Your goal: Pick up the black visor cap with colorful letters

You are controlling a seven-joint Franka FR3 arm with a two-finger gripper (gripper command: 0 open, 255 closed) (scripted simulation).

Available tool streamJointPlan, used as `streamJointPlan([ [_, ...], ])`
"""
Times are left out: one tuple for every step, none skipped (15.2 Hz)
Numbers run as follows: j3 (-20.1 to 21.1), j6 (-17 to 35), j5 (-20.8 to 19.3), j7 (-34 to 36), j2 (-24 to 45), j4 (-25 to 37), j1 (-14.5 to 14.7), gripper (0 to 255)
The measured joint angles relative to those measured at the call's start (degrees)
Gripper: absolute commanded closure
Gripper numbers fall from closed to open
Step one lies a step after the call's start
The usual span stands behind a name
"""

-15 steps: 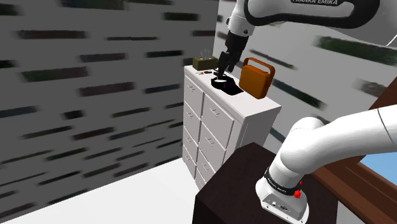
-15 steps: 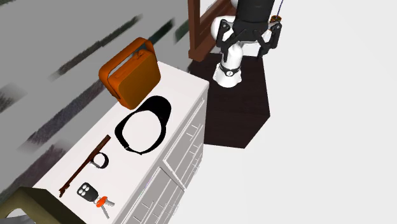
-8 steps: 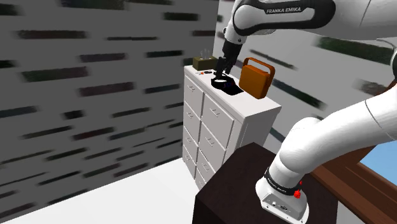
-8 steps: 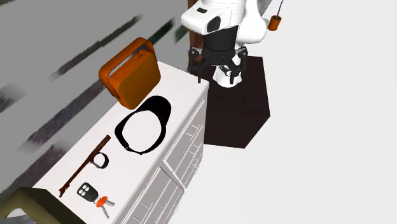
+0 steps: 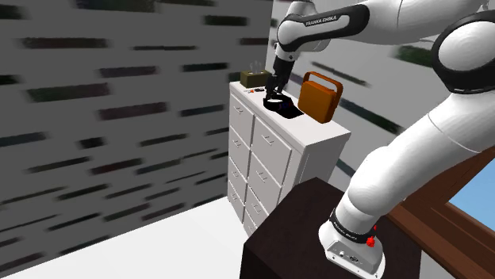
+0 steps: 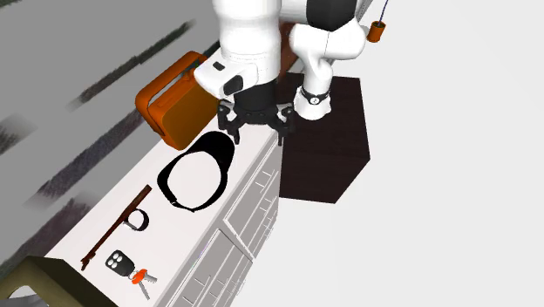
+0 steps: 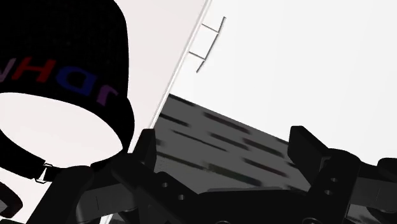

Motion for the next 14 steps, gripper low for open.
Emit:
streamJointPlan([
  [-0.8, 1.4, 0.5, -1.2, 2.0, 0.5, -0.1, 0],
  [-1.7, 2.2, 1.1, -2.4, 4.2, 1.7, -0.2, 0],
  [-2.4, 2.8, 1.7, -3.6, 5.9, 2.5, -0.3, 0],
  [-3.1, 3.1, 2.6, -4.7, 8.4, 4.7, -0.3, 0],
  [-4.0, 3.5, 3.5, -6.3, 11.0, 6.5, -0.6, 0],
  [-4.5, 4.3, 4.3, -7.3, 12.7, 7.3, -0.8, 0],
  [-5.1, 4.6, 5.1, -8.5, 14.6, 8.6, -1.0, 0],
  [-5.5, 5.0, 6.0, -9.5, 16.6, 9.9, -1.3, 0],
  [-5.9, 5.4, 6.8, -10.5, 18.1, 10.8, -1.5, 0],
  [-5.9, 5.9, 7.2, -10.8, 18.9, 11.0, -1.6, 0],
  [-5.9, 6.7, 7.4, -11.0, 19.3, 10.6, -1.6, 0],
  [-6.0, 7.3, 7.6, -11.4, 19.7, 10.4, -1.7, 0],
  [-6.0, 8.2, 7.9, -11.6, 20.1, 9.7, -1.7, 0],
  [-6.0, 9.0, 8.0, -11.8, 20.3, 9.1, -1.7, 0],
])
